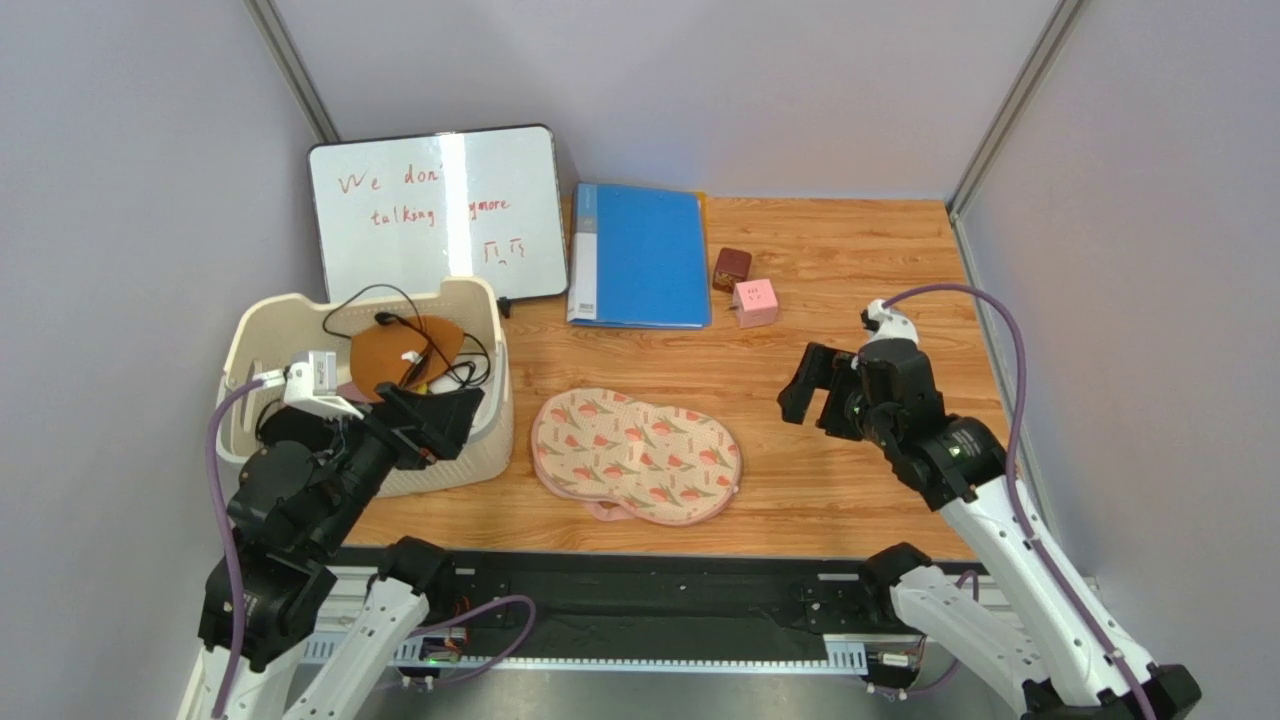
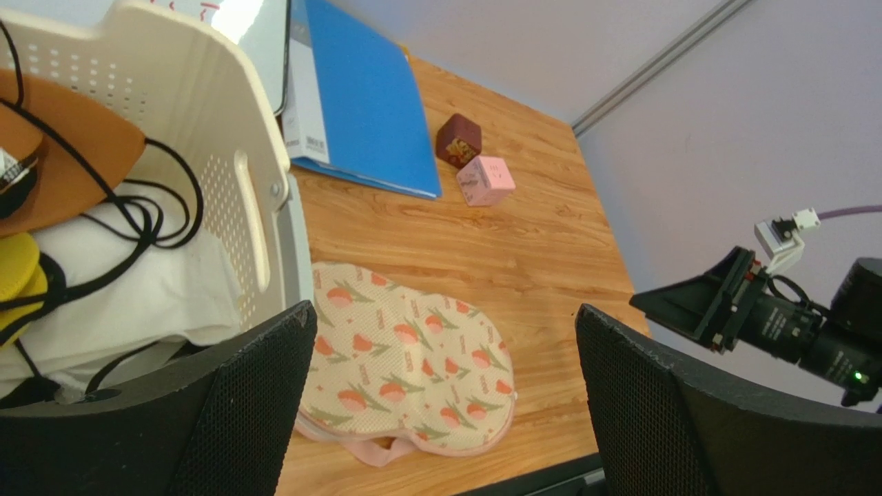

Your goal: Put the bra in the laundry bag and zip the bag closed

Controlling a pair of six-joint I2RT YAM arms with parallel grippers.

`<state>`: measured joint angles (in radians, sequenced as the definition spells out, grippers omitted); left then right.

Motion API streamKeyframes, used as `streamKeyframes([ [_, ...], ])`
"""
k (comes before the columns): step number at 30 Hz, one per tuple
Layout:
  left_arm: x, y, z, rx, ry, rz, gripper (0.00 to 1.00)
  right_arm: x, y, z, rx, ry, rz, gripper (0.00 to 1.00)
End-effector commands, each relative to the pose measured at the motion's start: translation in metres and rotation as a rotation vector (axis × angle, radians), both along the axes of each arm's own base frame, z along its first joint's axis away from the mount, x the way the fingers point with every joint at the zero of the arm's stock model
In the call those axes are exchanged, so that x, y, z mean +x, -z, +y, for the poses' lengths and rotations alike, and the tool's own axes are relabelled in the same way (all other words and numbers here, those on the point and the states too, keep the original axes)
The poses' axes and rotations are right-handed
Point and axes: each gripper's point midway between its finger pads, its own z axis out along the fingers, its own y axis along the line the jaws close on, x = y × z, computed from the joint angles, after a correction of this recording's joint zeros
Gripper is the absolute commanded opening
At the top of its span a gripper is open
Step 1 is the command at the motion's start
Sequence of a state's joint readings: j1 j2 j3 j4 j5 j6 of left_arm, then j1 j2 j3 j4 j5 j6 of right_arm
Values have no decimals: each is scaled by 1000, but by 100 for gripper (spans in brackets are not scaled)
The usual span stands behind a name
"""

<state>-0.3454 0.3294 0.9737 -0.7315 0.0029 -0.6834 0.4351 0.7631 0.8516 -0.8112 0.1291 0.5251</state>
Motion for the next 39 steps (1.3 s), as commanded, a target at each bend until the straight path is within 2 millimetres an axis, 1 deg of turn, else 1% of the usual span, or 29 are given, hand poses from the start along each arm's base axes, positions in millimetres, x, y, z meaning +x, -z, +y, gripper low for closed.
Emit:
streamKeyframes([
  [1,-13,18,-4,-3,41,85,100,6,-1,22,24,-113,27,100],
  [2,-10,23,-7,8,49,123,100,10,-8,33,49,-178,-13,99],
  [3,-11,27,-9,19,60,147,99,6,-10,48,95,-259,-13,97],
  [4,-13,33,-8,32,58,191,98,5,-5,59,116,-312,-3,95],
  [5,-11,39,-8,49,54,227,98,6,-12,76,136,-410,-54,93],
  [7,-13,46,-6,68,51,264,98,1,-6,98,141,-495,-41,93],
  [8,-14,47,-6,67,51,270,97,-6,3,120,113,-582,-11,91],
  [9,-15,50,-6,66,53,275,97,-6,8,127,71,-596,-9,91],
  [10,-16,51,-6,62,53,274,97,-5,16,141,34,-624,4,91],
  [11,-19,49,-6,50,59,262,97,-23,20,163,-7,-726,-15,91],
  [13,-23,49,-5,36,53,248,97,-26,26,184,-77,-770,-57,91],
  [14,-24,50,-4,30,51,248,97,-42,35,204,-124,-854,-62,91],
  [16,-28,51,-2,27,46,250,97,-43,43,222,-182,-881,-88,90],
  [17,-29,52,-2,22,44,255,97,-52,54,238,-211,-931,-75,88],
  [19,-31,53,-2,20,49,257,97,-59,63,254,-235,-982,-84,84],
  [20,-32,53,-2,20,48,259,97,-58,76,262,-265,-995,-71,80],
  [22,-34,53,-2,18,51,261,97,-59,85,272,-299,-1025,-92,77],
  [23,-35,54,-2,19,52,266,97,-61,89,275,-304,-1044,-90,70],
  [24,-35,53,-2,18,54,265,97,-62,98,278,-326,-1065,-84,68],
  [26,-37,52,-1,18,54,263,97,-68,102,286,-335,-1090,-105,64],
  [27,-37,52,-1,19,54,261,97,-71,110,287,-349,-1105,-101,64],
  [28,-37,51,0,22,50,258,96,-72,112,291,-351,-1111,-118,64],
  [30,-38,51,1,24,48,257,97,-66,125,289,-394,-1083,-115,65],
  [32,-38,53,1,27,48,261,96,-54,127,288,-433,-1027,-143,63],
  [33,-38,53,0,26,49,263,96,-50,128,287,-446,-1010,-149,61],
  [34,-38,54,0,27,52,264,96,-48,129,286,-458,-998,-151,54],
  [36,-38,54,0,27,52,266,96,-42,127,283,-474,-969,-161,44],
  [37,-38,54,0,29,52,270,96,-41,125,283,-476,-958,-166,34],
  [39,-38,55,-1,30,58,273,96,-38,122,280,-490,-945,-176,25],
])
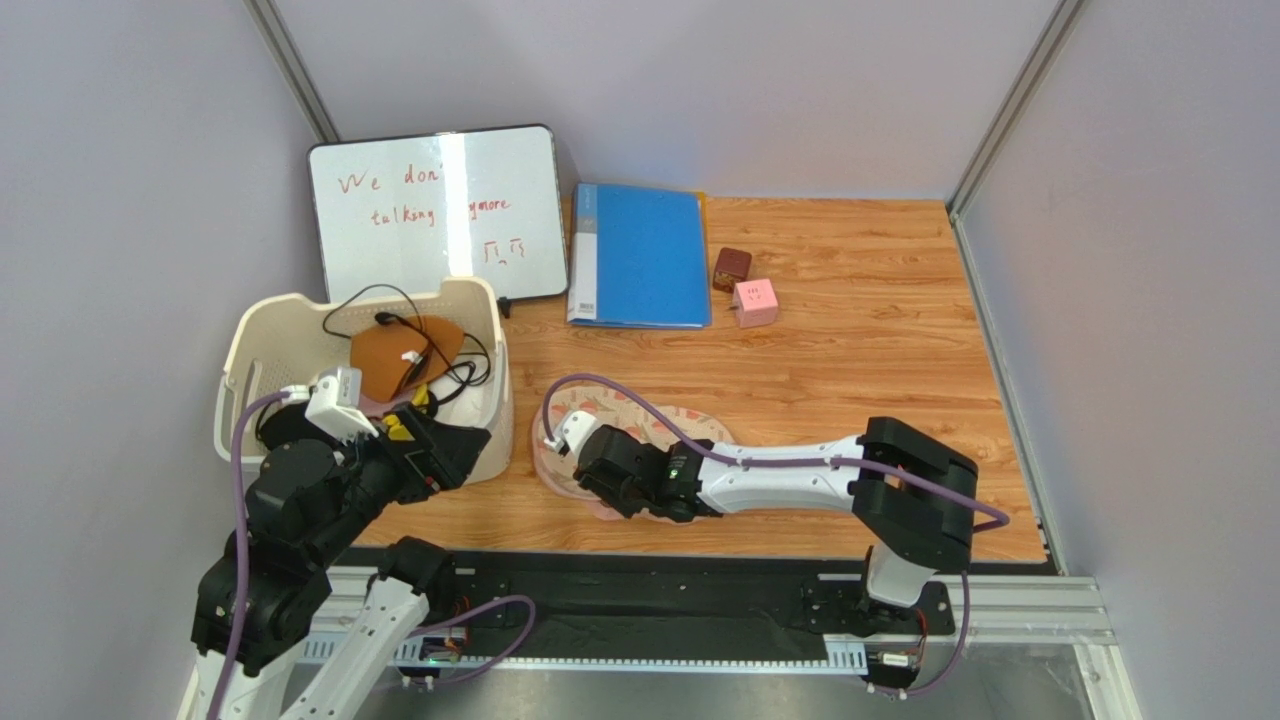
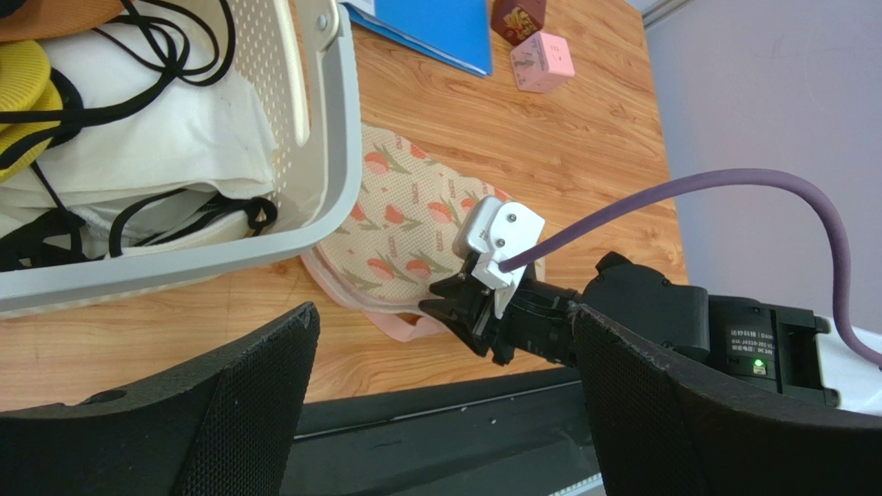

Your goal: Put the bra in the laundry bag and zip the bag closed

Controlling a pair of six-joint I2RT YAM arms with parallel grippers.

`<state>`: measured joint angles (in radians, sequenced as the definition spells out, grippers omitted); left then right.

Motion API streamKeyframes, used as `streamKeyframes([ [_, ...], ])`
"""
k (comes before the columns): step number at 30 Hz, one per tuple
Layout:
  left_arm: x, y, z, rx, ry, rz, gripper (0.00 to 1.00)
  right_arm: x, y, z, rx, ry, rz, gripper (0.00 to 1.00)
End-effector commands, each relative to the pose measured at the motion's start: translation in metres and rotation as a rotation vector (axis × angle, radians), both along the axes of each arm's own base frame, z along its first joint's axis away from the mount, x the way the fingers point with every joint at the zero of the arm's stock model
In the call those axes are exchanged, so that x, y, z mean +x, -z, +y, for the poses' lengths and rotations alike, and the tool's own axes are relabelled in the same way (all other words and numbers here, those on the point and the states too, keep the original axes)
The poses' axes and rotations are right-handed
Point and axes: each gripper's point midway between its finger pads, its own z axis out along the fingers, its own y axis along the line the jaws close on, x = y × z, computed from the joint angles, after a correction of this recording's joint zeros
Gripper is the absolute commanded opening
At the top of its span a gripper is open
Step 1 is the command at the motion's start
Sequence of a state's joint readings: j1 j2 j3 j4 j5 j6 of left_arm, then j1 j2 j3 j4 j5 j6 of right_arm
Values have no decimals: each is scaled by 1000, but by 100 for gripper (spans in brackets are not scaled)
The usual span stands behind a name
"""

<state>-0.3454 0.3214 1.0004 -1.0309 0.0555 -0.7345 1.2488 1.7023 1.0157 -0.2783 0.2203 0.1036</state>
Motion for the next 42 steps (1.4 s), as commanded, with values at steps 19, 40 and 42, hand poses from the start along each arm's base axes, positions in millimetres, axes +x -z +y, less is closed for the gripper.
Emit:
streamKeyframes([
  [19,29,15,-154,-65,517,182,79,16,-101,-32,403,216,288,0],
  [40,65,102,-152,-130,50,457,93,-10,-117,-40,579,206,428,0],
  [42,66,111,-151,-128,16,485,89,-12,-121,-39,594,192,431,0],
])
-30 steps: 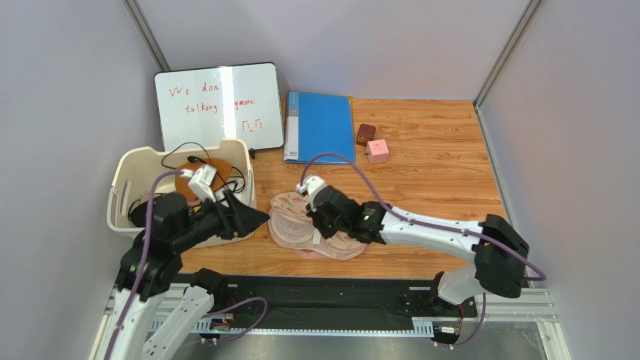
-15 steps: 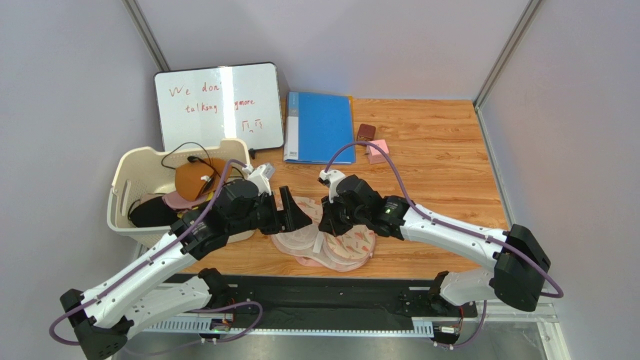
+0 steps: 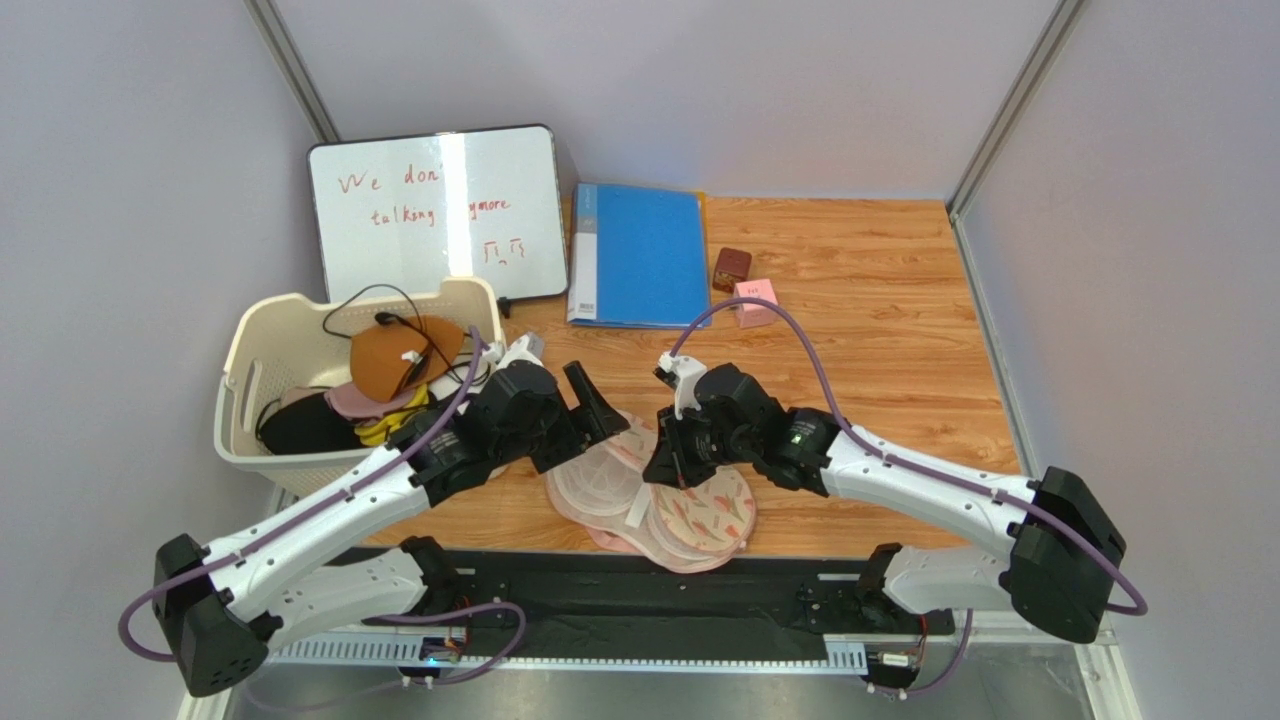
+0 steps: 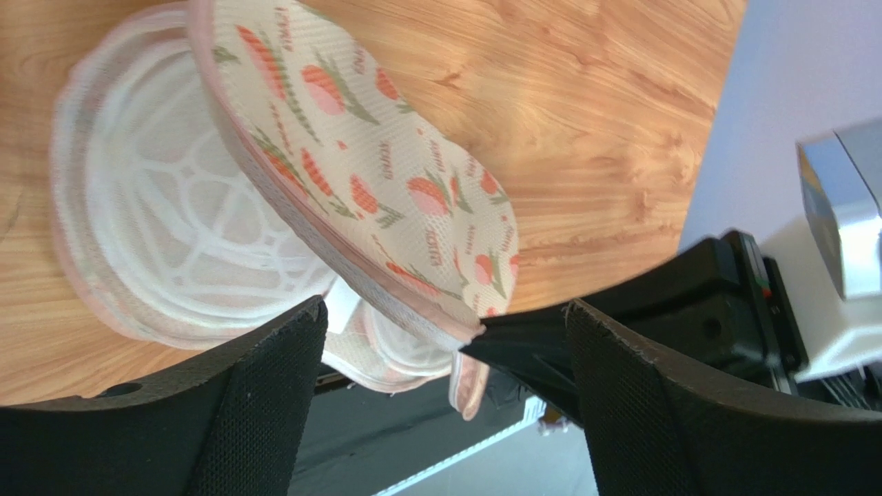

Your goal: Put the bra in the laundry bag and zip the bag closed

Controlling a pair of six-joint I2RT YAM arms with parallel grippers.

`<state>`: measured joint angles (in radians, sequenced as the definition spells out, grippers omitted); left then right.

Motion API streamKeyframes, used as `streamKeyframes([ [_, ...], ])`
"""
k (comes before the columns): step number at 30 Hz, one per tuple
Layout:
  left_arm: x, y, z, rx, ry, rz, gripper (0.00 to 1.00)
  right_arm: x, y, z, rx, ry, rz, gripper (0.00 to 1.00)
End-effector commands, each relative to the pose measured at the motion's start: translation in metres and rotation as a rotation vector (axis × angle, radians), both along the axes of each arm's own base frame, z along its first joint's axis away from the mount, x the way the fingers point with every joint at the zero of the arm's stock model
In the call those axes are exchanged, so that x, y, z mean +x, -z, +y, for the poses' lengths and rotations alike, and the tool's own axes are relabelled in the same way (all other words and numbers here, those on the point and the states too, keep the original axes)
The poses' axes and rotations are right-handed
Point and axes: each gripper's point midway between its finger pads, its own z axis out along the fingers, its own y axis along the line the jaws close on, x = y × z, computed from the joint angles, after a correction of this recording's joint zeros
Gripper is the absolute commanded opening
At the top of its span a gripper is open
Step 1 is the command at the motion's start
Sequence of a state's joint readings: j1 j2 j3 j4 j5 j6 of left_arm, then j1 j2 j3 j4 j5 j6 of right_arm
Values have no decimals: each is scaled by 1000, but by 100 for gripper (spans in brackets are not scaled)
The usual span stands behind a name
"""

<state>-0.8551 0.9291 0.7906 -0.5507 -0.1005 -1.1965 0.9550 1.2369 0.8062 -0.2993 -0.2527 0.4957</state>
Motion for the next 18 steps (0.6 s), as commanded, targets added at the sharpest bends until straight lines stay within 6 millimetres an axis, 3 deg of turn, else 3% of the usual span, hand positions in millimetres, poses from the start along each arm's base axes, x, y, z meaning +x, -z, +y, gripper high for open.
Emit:
streamKeyframes([
  [1,13,6,0,-26,-124,36,86,-1,-29,12,121,-18,-35,0],
  [7,27,3,-17,-23,-78,-19,54,-3,-32,10,130,-25,-38,3],
  [8,30,6,-18,-1,-66,-32,38,-3,-31,8,121,-25,-39,5],
  [9,34,8,-13,30,-82,-40,8,-5,-30,7,110,-30,-35,11],
  [10,44,0,-8,40,-103,-60,1,-3,-28,4,92,-15,-37,17],
  [11,51,3,-5,69,-111,-56,0,-4,-25,-2,61,-3,-29,25],
  [12,56,0,-5,90,-66,-76,0,-3,-21,-7,39,19,-26,43],
  [13,65,-9,-5,82,-57,-88,0,1,-17,-15,14,59,-37,51],
  [15,81,-5,-2,95,-8,-71,0,-4,-6,-32,-26,107,-15,67],
  [16,90,-15,-5,89,14,-94,0,-4,-2,-38,-42,132,-16,69],
  [17,99,-8,-3,119,30,-82,0,-8,11,-47,-74,145,3,70],
  [18,101,-4,0,164,50,-74,0,-10,9,-52,-66,162,7,70],
])
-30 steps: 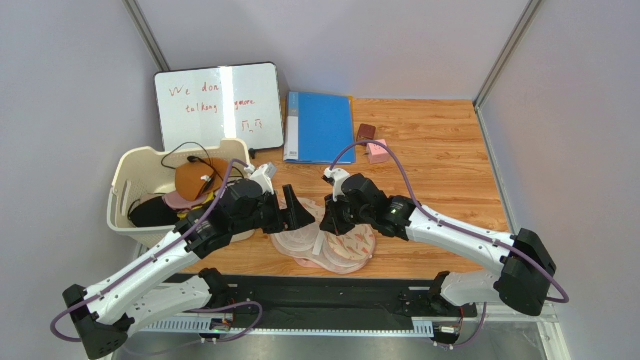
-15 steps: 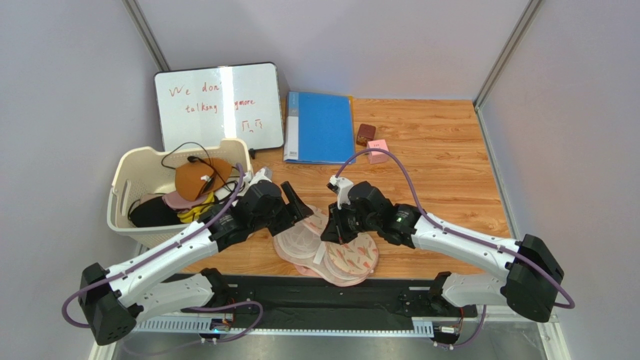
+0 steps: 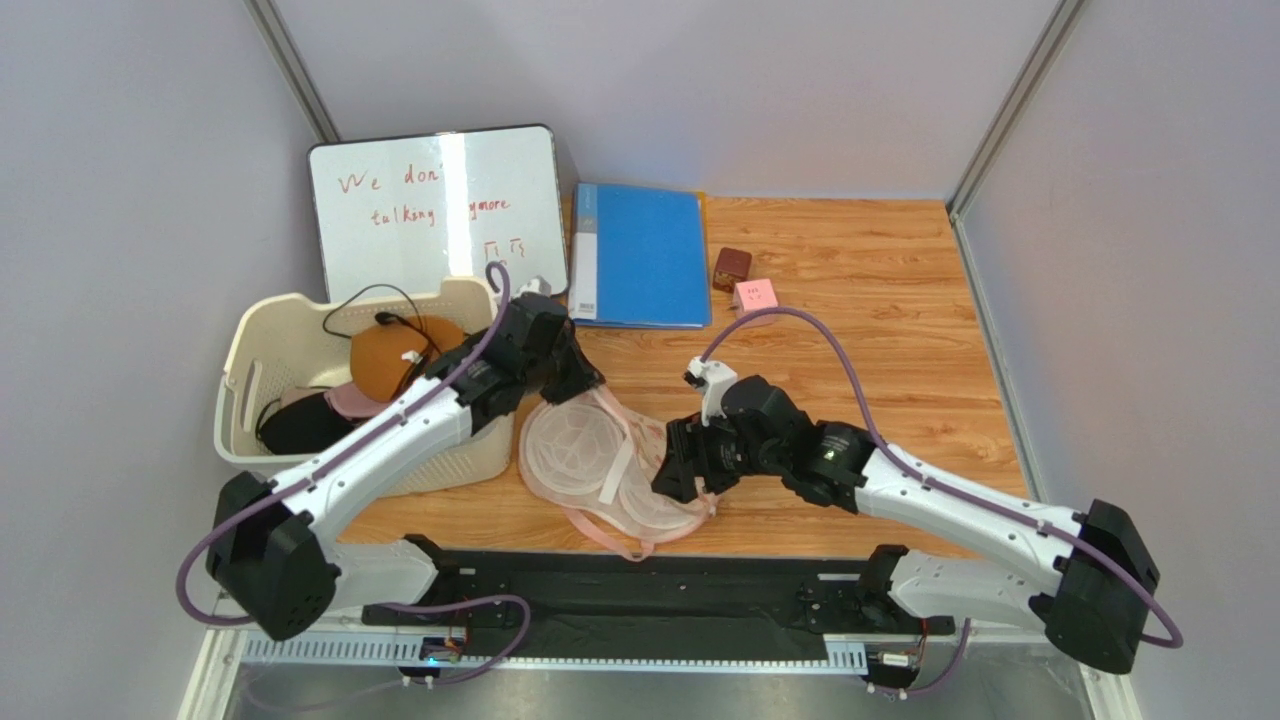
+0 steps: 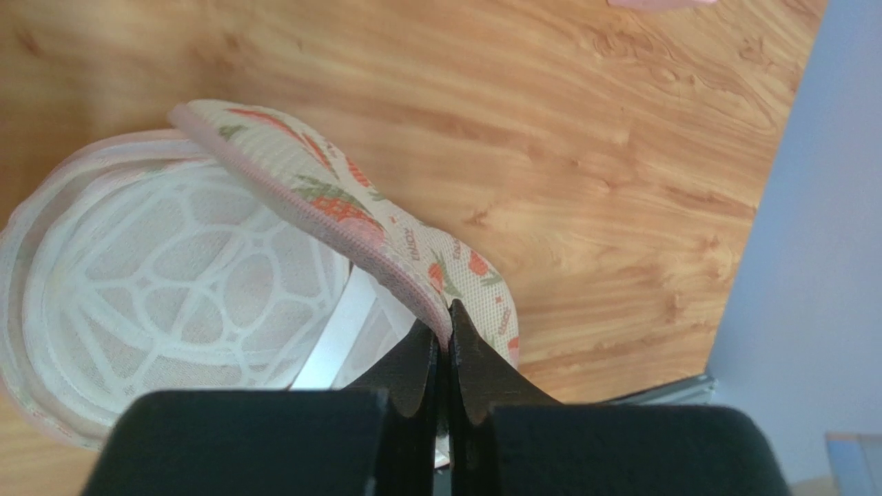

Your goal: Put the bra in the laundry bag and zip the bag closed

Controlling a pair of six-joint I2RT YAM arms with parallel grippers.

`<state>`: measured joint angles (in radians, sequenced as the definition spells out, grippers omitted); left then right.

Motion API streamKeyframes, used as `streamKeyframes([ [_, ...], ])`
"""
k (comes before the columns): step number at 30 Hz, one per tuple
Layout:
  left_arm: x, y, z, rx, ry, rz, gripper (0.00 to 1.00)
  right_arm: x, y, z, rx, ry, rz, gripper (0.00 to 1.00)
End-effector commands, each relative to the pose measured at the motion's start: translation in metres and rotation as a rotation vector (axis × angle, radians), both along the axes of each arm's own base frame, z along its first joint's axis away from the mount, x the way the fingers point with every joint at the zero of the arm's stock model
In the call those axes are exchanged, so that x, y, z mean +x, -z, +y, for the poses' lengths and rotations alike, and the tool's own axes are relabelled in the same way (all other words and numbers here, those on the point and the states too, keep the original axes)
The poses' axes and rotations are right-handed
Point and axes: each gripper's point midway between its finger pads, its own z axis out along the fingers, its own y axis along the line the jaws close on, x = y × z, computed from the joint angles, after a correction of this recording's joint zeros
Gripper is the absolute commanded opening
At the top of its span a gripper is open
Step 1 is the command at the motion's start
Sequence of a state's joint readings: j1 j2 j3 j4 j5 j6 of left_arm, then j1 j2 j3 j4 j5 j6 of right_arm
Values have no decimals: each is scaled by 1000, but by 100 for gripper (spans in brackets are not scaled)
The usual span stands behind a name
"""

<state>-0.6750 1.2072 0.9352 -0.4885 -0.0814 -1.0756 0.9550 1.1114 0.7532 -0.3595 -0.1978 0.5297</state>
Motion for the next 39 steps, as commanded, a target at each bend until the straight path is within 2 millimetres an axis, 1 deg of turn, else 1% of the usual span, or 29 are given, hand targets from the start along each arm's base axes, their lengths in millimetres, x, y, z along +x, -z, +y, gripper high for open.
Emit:
streamKeyframes([
  [1,29,-27,-5,100,186,-107,6,-3,19,-34,-74,119,21,71],
  [2,31,-23,-4,134,212,-99,20,-7,24,-40,-90,130,35,71],
  [4,27,-20,5,201,231,-96,32,-11,33,-49,-95,155,61,72],
  [5,23,-24,7,191,239,-109,48,-11,36,-52,-96,166,69,72],
  [6,15,-24,6,185,256,-107,55,-13,41,-56,-106,174,76,73],
  [7,6,-18,8,189,266,-96,66,-12,42,-58,-103,186,74,73],
  [8,-2,-28,10,177,267,-128,81,-8,43,-61,-102,208,79,73],
  [9,-18,-21,8,180,296,-111,82,-6,46,-66,-105,229,85,75],
  [10,-26,-22,7,169,308,-111,82,-5,47,-68,-99,238,99,76],
  [11,-39,-26,5,129,312,-112,81,5,48,-73,-86,273,108,76],
  [12,-56,-28,-7,111,359,-117,79,3,51,-74,-74,262,137,75],
  [13,-68,-32,-15,79,367,-116,75,12,52,-77,-56,286,141,74],
  [14,-74,-29,-19,94,361,-121,75,13,52,-78,-44,281,148,73],
  [15,-93,-28,-33,91,415,-118,74,11,51,-75,-21,258,163,71],
  [16,-100,-19,-39,107,422,-97,70,15,50,-74,0,250,152,70],
  [18,-105,-3,-44,154,377,-73,64,13,47,-70,22,214,147,66],
  [19,-108,1,-43,201,354,-103,63,13,48,-70,23,202,134,65],
  [20,-112,8,-43,211,334,-93,64,12,50,-70,23,195,132,64],
  [21,-112,15,-45,237,344,-96,67,10,51,-69,29,181,133,63],
  [22,-113,16,-57,214,378,-118,72,9,54,-68,35,170,131,62],
  [23,-113,21,-64,231,434,-137,73,7,56,-66,40,153,133,61],
  [24,-113,34,-73,266,491,-136,74,5,55,-64,54,138,140,61],
  [26,-114,33,-96,266,597,-177,70,4,60,-63,57,135,142,58],
  [27,-112,44,-99,340,678,-212,68,5,62,-64,51,142,143,57],
  [28,-111,44,-108,335,715,-248,64,5,63,-64,53,144,141,55],
  [30,-108,57,-107,400,784,-285,63,4,65,-65,53,150,155,55],
  [31,-104,58,-108,417,792,-310,63,4,64,-64,58,148,157,54],
  [33,-102,66,-105,453,818,-323,64,1,64,-64,63,143,167,54],
  [39,-104,79,-105,532,933,-381,68,-1,64,-63,78,143,170,53],
])
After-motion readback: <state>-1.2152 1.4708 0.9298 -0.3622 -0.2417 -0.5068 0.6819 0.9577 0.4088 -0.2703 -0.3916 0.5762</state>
